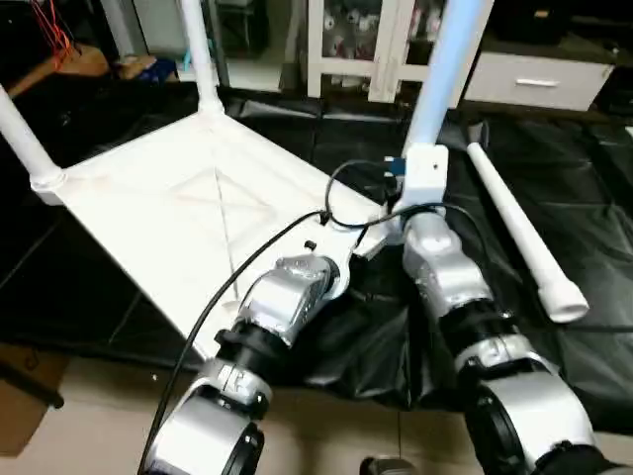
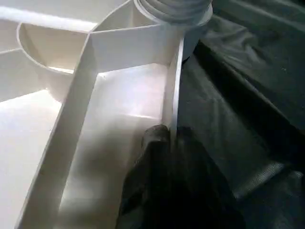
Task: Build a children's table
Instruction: Insert table leg to table base
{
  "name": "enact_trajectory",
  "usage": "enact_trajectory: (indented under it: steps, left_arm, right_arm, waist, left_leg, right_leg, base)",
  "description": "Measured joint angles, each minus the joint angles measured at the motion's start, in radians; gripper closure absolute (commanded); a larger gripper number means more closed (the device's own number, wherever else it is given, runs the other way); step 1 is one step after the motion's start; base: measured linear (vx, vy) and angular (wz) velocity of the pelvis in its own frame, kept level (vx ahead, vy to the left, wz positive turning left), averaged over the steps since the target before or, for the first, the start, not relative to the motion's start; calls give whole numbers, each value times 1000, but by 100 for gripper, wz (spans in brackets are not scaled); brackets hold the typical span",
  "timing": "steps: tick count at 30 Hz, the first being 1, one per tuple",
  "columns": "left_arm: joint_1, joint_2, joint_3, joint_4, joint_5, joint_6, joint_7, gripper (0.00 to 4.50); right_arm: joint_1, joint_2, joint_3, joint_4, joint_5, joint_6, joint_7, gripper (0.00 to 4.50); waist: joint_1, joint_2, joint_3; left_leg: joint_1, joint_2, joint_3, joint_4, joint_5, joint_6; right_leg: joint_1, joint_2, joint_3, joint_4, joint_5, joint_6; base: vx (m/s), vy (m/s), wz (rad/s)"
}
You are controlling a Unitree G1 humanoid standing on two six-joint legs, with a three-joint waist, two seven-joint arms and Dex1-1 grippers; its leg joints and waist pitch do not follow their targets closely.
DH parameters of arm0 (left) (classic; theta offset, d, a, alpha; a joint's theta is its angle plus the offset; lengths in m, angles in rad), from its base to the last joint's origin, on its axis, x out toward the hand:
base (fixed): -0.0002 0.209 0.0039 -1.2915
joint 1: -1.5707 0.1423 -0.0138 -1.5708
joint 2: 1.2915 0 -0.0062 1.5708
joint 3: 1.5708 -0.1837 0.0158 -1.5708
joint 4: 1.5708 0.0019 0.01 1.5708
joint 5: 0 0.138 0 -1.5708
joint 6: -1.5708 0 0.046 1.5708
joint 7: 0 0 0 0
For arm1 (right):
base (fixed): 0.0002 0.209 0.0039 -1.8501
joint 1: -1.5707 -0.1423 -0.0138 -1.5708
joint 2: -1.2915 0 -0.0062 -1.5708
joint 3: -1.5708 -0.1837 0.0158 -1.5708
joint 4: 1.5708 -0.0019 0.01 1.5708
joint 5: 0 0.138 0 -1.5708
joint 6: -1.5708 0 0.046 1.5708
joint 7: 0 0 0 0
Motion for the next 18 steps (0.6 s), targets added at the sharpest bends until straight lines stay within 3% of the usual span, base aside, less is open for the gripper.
enact_trajectory:
  steps: [6, 11, 14, 18]
  left_arm:
    - [-13, 7, 5, 3, -4, 0, 10, 450]
    - [-19, 32, -5, 10, -8, -6, -25, 450]
    - [6, 118, -73, -22, 14, -58, -122, 450]
    - [98, 340, -165, -106, 52, -283, -365, 450]
  right_arm:
    - [-45, 14, -29, 92, 1, -82, -3, 268]
    - [-51, 16, -57, 107, 16, -95, 68, 268]
    - [-28, -4, -66, 67, 54, -80, 180, 268]
    - [70, -62, -24, -94, 132, -8, 474, 268]
  waist:
    - [-3, 0, -1]
    - [-7, -1, -1]
    - [-7, -2, -1]
    - [12, -5, -3]
  left_leg:
    - [-9, 1, 0, 0, 0, 1]
    - [-11, 2, 0, 3, 0, 3]
    - [-11, 3, -1, 4, 1, 4]
    - [-11, 12, -3, 6, 1, 0]
  right_leg:
    - [-8, 0, -1, 1, 1, -1]
    - [-10, 0, -3, 1, 2, -1]
    - [-10, 0, -5, 3, 2, -1]
    - [-9, 1, -19, 7, 2, -1]
  base:
    - [0, 0, 0]
    - [0, 0, 0]
    - [0, 0, 0]
    - [0, 0, 0]
